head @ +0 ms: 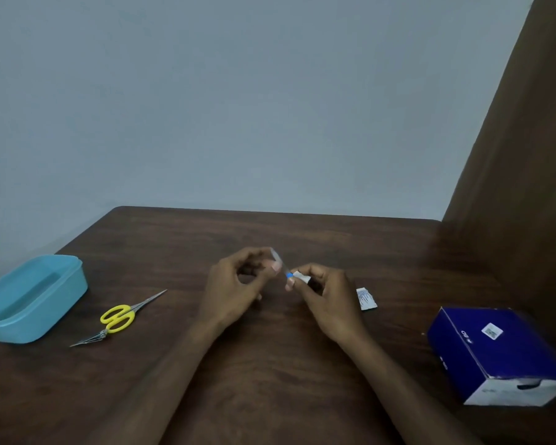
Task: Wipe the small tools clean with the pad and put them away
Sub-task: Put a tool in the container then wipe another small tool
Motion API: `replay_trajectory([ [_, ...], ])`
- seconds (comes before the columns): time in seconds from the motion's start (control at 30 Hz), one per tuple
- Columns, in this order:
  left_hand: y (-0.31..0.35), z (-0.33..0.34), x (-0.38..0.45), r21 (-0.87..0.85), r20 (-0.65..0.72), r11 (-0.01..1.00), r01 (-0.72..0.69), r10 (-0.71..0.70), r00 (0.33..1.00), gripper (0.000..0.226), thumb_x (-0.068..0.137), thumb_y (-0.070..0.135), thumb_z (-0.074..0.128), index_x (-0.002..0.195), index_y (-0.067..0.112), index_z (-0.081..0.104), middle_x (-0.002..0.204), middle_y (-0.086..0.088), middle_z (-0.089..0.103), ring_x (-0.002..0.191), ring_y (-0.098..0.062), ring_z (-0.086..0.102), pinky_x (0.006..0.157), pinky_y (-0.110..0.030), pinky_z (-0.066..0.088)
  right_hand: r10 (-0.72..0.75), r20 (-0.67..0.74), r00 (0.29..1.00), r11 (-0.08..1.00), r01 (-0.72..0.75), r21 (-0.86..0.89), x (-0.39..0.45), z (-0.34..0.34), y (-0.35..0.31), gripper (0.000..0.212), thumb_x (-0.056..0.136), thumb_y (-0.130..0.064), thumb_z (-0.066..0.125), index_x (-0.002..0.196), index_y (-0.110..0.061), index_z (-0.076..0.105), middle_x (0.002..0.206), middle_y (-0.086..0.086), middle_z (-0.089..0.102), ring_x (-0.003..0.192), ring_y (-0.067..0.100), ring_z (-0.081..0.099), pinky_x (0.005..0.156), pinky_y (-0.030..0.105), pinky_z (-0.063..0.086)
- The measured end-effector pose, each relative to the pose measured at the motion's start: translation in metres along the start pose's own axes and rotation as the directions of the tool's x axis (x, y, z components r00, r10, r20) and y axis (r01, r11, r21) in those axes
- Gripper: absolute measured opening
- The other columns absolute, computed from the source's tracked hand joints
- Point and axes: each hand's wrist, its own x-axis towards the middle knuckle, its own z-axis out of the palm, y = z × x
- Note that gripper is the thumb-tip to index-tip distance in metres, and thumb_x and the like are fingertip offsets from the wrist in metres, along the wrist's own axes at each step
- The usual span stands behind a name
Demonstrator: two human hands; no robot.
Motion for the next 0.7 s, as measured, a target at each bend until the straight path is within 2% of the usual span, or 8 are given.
replay_trajectory([
  [0.07, -0.002, -0.005, 0.003, 0.012, -0.005, 0.999, -0.039, 0.039, 0.999, 0.024, 0.093, 0.029, 0.084, 0.116, 0.031, 0.081, 0.093, 0.011, 0.079, 0.082, -0.013, 0.076, 0.053, -0.032, 0.062, -0.028, 0.038, 0.999, 0.999, 0.029, -0.039, 0.000, -0.001, 0.000, 0.016, 0.098, -0.025, 0.075, 0.083, -0.029, 0.078, 0.078, -0.015, 0.077, 0.065, 0.010, 0.066, 0.069, 0.037, 0.051],
  [0.1, -0.004, -0.008, 0.004, 0.062, 0.013, 0.996, -0.064, 0.063, 0.998, 0.019, 0.093, 0.028, 0.083, 0.112, 0.031, 0.083, 0.092, 0.013, 0.079, 0.083, -0.011, 0.076, 0.054, -0.029, 0.062, -0.039, 0.059, 0.998, 0.998, 0.042, -0.055, -0.001, -0.001, 0.000, 0.017, 0.099, -0.026, 0.073, 0.083, -0.029, 0.077, 0.078, -0.014, 0.076, 0.065, 0.013, 0.066, 0.068, 0.038, 0.051],
  [0.2, -0.006, -0.016, 0.004, 0.193, 0.098, 0.972, -0.135, 0.118, 0.988, 0.008, 0.093, 0.026, 0.083, 0.099, 0.032, 0.085, 0.091, 0.023, 0.079, 0.085, -0.006, 0.076, 0.069, -0.015, 0.056, -0.030, 0.094, 0.995, 0.999, 0.033, -0.029, -0.001, -0.003, 0.001, 0.014, 0.100, -0.024, 0.072, 0.091, -0.031, 0.080, 0.078, -0.011, 0.077, 0.067, 0.007, 0.069, 0.071, 0.040, 0.056],
  [0.33, -0.007, -0.011, 0.003, 0.277, 0.212, 0.942, -0.188, 0.131, 0.968, 0.007, 0.093, 0.033, 0.084, 0.098, 0.037, 0.085, 0.091, 0.024, 0.079, 0.087, 0.002, 0.075, 0.077, -0.024, 0.058, 0.022, 0.042, 0.999, 0.999, -0.023, 0.038, 0.000, -0.007, 0.001, 0.017, 0.099, -0.019, 0.074, 0.104, -0.034, 0.080, 0.081, -0.009, 0.079, 0.075, 0.007, 0.075, 0.079, 0.047, 0.062],
  [0.43, -0.004, -0.008, 0.004, 0.321, 0.272, 0.926, -0.199, 0.111, 0.956, 0.009, 0.092, 0.041, 0.083, 0.091, 0.050, 0.081, 0.087, 0.029, 0.077, 0.084, 0.007, 0.073, 0.073, -0.022, 0.058, 0.027, 0.014, 1.000, 0.997, -0.028, 0.074, -0.002, -0.013, 0.000, 0.020, 0.095, -0.015, 0.079, 0.104, -0.033, 0.078, 0.091, -0.013, 0.081, 0.083, 0.006, 0.078, 0.081, 0.041, 0.063],
  [0.57, -0.004, -0.002, 0.004, 0.300, 0.323, 0.940, -0.163, 0.061, 0.945, 0.017, 0.096, 0.040, 0.079, 0.080, 0.045, 0.077, 0.084, 0.025, 0.078, 0.082, 0.002, 0.075, 0.076, -0.037, 0.062, -0.112, -0.014, 0.994, 0.972, 0.107, -0.209, -0.006, -0.025, 0.001, 0.008, 0.094, -0.019, 0.080, 0.095, -0.025, 0.084, 0.093, -0.020, 0.080, 0.086, -0.002, 0.073, 0.077, 0.012, 0.051],
  [0.63, -0.008, 0.002, 0.004, 0.279, 0.305, 0.952, -0.129, 0.039, 0.951, 0.017, 0.096, 0.042, 0.078, 0.079, 0.037, 0.078, 0.081, 0.021, 0.078, 0.078, 0.002, 0.075, 0.074, -0.041, 0.063, -0.283, 0.036, 0.958, 0.886, 0.275, -0.374, -0.002, -0.022, 0.003, 0.013, 0.094, -0.015, 0.076, 0.102, -0.021, 0.084, 0.103, -0.012, 0.081, 0.094, 0.005, 0.070, 0.084, 0.014, 0.045],
  [0.7, -0.012, 0.005, 0.006, 0.242, 0.282, 0.965, -0.102, 0.031, 0.959, 0.022, 0.096, 0.042, 0.077, 0.076, 0.031, 0.077, 0.074, 0.015, 0.077, 0.071, 0.001, 0.072, 0.069, -0.041, 0.063, -0.390, 0.132, 0.911, 0.795, 0.406, -0.452, 0.002, -0.011, 0.006, 0.020, 0.094, -0.012, 0.071, 0.110, -0.016, 0.082, 0.113, -0.005, 0.080, 0.098, 0.017, 0.068, 0.091, 0.023, 0.045],
])
